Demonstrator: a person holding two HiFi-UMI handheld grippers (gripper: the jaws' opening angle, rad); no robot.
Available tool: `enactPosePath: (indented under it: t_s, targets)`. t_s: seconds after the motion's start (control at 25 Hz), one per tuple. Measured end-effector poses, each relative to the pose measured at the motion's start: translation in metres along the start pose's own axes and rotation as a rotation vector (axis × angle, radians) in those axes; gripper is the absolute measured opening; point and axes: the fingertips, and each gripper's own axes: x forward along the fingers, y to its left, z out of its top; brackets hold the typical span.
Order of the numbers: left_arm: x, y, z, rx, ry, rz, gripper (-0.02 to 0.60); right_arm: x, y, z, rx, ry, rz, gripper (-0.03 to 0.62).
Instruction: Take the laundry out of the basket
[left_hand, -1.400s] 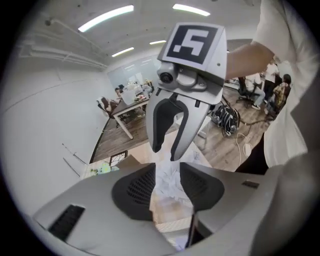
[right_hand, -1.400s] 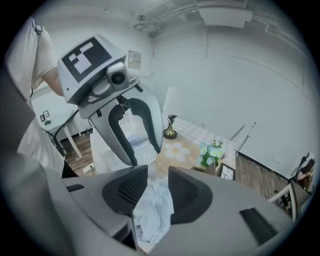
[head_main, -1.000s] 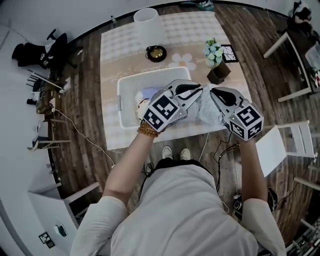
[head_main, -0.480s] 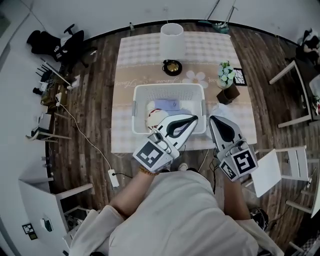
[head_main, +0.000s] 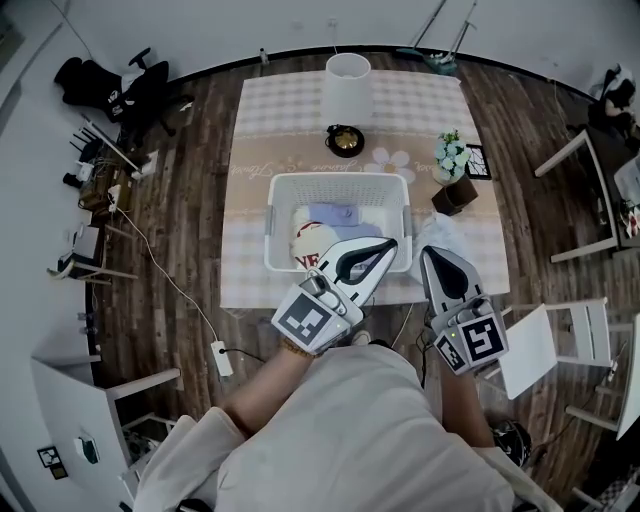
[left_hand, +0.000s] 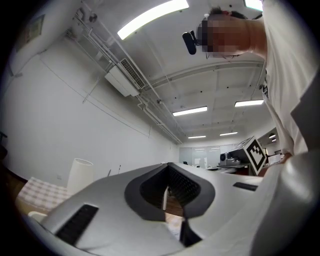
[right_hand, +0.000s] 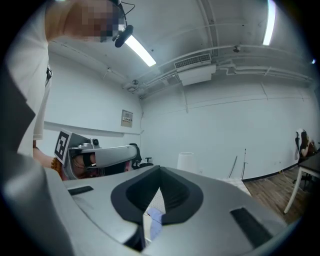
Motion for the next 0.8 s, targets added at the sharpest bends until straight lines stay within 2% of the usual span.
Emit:
enactPosePath:
  t_s: [0.28, 0.68, 0.8]
  targets:
    - [-0.022, 0.016, -0.001, 0.024, 0.021, 0.081, 0.026, 0.016, 0.013, -0.006, 0.002, 0.015, 0.025, -0.003]
    - [-0.097, 0.059, 0.004, 0.054, 0.039, 0.28, 0.025, 0.072, 0.086, -0.007, 0.013, 0.005, 0.218, -0.003]
    - [-0.116, 0.066, 0.002, 0.05, 0.044, 0.323, 0.023, 0.081, 0.102, -0.007, 0.028, 0.0, 0.25, -0.002]
